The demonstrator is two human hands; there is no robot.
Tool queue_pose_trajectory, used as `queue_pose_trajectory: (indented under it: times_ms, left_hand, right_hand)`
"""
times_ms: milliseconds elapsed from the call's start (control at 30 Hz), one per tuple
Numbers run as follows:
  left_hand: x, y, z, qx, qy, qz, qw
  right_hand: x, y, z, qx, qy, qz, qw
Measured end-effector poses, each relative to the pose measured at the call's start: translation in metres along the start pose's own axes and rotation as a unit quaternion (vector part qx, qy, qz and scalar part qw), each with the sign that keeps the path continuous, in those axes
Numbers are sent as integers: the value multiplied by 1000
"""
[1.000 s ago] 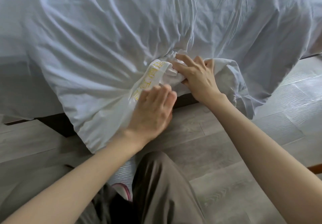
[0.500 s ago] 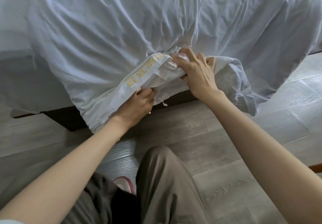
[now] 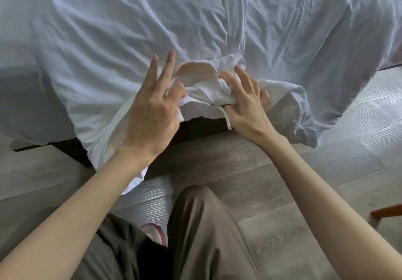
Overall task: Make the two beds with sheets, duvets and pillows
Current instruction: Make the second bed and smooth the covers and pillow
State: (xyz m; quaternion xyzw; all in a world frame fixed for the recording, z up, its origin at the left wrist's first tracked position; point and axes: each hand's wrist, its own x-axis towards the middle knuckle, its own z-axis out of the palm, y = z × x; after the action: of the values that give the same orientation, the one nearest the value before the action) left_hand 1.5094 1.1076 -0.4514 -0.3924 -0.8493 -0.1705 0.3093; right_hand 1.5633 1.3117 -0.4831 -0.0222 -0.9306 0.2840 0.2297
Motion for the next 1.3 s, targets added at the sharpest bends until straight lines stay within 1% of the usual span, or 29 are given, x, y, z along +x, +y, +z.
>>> queue_pose_trajectory:
  times_ms: [67,133,167,233,300,367,467,533,600,667,800,900,1067,1200,1300]
  left_hand:
    - [4,2,-2,-31,-18,-34,999]
    - [9,2,-3,-37,-23,-47,998]
    - [12,2,-4,-35,-21,-46,998]
    - [18,2,-5,-39,-15,-35,999]
    - [21,-2,-5,-63,-12,-22,998]
    - [23,-10,-1,-94,-14,-22,995]
    - [25,-21,1,-125,-27,-31,991]
    - [32,-25,-2,-141,-54,-44,988]
    - [42,-27,-8,-170,-107,-66,977]
    - [54,-30,-19,-200,-169,-91,961]
    - [85,-27,-56,-257,-269,-143,917]
    - [120,-24,-94,-269,-335,-174,886]
    - [195,-29,-169,-288,-436,-159,838]
    - [265,-40,-228,-264,-477,-119,830]
    - [319,-54,-257,-248,-495,-102,826]
  right_hand:
    - [-8,-4,1,22,-17,-18,999]
    - [-13,-3,4,4,-13,-50,999]
    - [-14,-1,7,-17,-3,-60,998]
    - [-9,3,16,-54,33,-51,997]
    - [0,5,23,-88,79,-35,992]
    - [9,5,28,-134,109,-45,984]
    - [17,3,32,-159,117,-71,978]
    - [20,-2,28,-170,112,-65,977]
    - [25,-11,19,-176,94,-50,979]
    - [34,-25,5,-177,59,-23,982]
    - [47,-60,-35,-163,-26,43,985]
    - [60,-91,-79,-156,-84,73,981]
    - [103,-152,-165,-161,-156,124,967]
    - [152,-198,-226,-179,-181,137,957]
    - [197,-224,-262,-183,-202,137,952]
